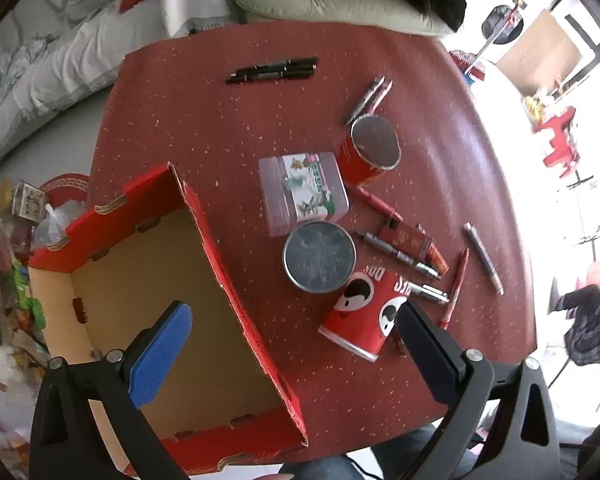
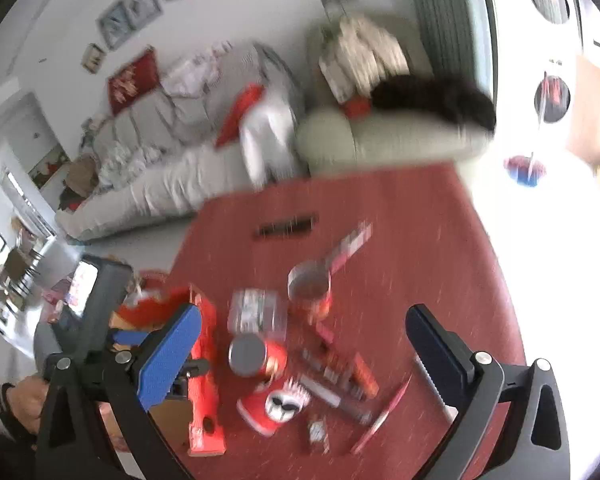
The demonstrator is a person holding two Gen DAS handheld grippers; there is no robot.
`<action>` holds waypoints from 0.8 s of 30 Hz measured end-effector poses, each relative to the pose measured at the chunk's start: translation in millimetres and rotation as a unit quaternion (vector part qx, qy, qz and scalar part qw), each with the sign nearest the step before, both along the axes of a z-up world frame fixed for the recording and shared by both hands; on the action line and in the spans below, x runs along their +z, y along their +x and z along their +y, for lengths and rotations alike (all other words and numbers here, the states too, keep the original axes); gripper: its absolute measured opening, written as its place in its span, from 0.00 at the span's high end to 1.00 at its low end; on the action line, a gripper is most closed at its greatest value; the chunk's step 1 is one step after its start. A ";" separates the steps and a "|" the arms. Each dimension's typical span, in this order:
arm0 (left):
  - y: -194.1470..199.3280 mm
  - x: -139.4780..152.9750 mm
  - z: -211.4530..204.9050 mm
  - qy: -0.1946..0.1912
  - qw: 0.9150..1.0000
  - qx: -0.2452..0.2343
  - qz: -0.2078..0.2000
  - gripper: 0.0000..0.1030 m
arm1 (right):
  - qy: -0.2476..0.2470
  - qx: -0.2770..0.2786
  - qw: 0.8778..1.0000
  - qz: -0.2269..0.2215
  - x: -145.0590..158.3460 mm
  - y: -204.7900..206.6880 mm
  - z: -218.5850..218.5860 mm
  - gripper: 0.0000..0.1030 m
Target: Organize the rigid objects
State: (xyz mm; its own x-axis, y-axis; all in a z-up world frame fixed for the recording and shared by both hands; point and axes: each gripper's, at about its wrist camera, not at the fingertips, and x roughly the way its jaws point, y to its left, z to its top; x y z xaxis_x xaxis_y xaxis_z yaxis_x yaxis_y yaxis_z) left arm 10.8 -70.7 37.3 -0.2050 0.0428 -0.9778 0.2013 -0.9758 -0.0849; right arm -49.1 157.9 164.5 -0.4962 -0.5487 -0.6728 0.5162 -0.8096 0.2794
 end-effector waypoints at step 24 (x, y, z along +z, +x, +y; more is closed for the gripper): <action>-159.2 -78.7 96.6 -0.144 0.984 -0.107 0.012 0.00 | 0.135 -0.048 0.933 -0.329 -168.1 -34.7 61.9 0.00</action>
